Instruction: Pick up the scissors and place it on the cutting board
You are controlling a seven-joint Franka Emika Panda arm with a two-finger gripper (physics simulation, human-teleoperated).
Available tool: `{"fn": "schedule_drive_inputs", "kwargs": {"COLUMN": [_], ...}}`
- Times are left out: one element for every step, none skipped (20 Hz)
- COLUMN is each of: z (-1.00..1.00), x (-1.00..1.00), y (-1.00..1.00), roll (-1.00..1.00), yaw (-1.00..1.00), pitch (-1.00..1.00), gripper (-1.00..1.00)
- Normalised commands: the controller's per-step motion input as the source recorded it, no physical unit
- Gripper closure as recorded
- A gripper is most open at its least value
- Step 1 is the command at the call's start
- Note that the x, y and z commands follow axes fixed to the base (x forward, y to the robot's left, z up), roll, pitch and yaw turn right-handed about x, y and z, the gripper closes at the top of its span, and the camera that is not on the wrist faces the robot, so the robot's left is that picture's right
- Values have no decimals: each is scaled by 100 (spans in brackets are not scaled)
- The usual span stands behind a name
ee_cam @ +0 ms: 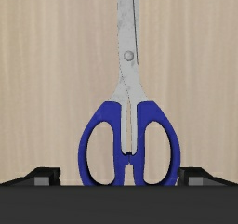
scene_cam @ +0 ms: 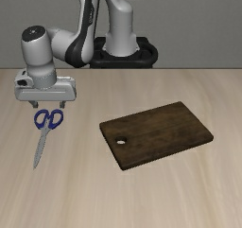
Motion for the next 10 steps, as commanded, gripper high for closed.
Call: {"fn": "schedule_drive_inputs", "kwargs": {"z": [-100, -100, -100, -100, -100, 0, 0, 0, 0, 0], "x": [0, 0, 0, 0, 0, 0, 0, 0, 0, 0], "y": [0, 0, 0, 0, 0, 0, 0, 0, 0, 0], "roll": [0, 0, 0, 0, 0, 0, 0, 0, 0, 0], "yaw": [0, 0, 0, 0, 0, 0, 0, 0, 0, 0], "pitch": [0, 0, 0, 0, 0, 0, 0, 0, 0, 0], "gripper": [-100, -100, -100, -100, -100, 100, 100, 100, 100, 100]}}
